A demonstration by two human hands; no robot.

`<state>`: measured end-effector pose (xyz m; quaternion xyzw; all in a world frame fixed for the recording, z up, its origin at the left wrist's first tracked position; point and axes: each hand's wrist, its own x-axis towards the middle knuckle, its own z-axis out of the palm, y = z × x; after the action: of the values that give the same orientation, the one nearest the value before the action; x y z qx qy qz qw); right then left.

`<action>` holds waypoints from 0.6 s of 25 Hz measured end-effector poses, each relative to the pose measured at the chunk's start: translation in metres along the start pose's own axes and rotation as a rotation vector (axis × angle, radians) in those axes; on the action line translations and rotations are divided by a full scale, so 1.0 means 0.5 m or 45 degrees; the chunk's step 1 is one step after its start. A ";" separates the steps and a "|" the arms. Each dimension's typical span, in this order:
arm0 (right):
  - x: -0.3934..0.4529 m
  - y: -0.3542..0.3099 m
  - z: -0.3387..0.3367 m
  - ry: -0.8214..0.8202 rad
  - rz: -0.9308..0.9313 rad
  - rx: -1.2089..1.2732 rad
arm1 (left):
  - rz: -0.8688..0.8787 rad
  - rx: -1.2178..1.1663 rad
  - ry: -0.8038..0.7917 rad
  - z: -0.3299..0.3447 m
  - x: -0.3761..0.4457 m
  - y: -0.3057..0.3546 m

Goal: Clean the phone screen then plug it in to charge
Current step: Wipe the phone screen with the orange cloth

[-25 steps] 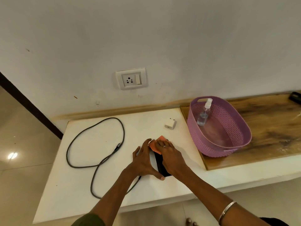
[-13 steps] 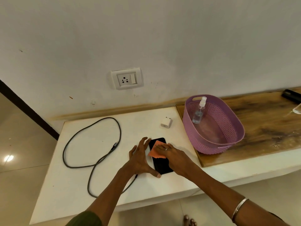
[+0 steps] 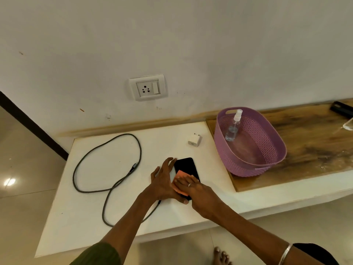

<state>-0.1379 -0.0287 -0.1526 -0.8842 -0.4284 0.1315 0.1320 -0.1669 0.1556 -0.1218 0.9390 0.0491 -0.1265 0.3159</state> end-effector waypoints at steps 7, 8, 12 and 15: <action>0.004 0.049 -0.033 0.119 0.097 -0.054 | -0.012 -0.011 -0.007 0.002 0.002 -0.002; 0.006 0.053 -0.036 0.131 0.165 -0.047 | -0.011 -0.009 -0.002 0.002 0.001 -0.003; 0.005 0.037 -0.024 0.168 0.300 -0.016 | -0.017 0.010 0.007 0.002 0.003 -0.004; -0.008 0.002 -0.011 0.212 0.169 0.030 | -0.017 -0.015 0.002 0.004 0.004 -0.002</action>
<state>-0.1377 -0.0332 -0.1475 -0.9168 -0.3549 0.0710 0.1686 -0.1655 0.1553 -0.1243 0.9369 0.0563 -0.1274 0.3206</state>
